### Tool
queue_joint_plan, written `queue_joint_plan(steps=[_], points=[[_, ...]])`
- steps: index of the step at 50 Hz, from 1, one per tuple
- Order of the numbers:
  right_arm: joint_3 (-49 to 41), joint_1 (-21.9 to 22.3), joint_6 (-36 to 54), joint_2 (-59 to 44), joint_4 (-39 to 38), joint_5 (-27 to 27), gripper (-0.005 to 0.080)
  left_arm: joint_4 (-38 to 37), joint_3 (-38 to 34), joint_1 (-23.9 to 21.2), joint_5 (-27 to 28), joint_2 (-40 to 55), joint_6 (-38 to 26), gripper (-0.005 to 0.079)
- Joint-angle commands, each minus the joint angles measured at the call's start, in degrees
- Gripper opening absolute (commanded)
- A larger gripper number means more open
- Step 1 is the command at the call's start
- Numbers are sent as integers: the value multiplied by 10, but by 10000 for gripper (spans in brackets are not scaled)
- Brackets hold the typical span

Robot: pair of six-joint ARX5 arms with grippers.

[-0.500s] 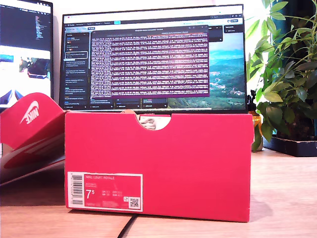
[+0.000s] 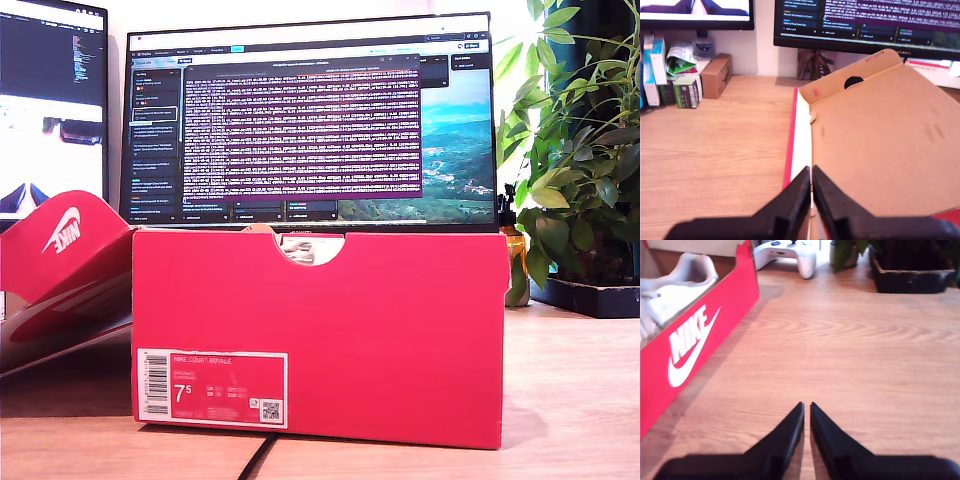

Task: Pack the white shoes by picking the first shoe and placing it inside the red shoebox, left side, then picking and rotating the second shoe and placing it in the shoebox

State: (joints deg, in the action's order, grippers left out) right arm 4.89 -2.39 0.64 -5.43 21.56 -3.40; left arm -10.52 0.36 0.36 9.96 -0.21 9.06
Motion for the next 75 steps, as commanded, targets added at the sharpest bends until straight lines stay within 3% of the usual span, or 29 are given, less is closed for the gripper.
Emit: queue_joint_plan(steps=[1,23,75], points=[[-9,-4,-5,5,-2,9,-13,-12,-18,-2,1,-5,3,-14],[-23,-7,2,54,-54,-12,-13,-12,-18,-2,1,-5,-2,-14],[-22,-7,-36,53,-52,-24,-13,-11,-18,-2,1,-5,-1,-14]])
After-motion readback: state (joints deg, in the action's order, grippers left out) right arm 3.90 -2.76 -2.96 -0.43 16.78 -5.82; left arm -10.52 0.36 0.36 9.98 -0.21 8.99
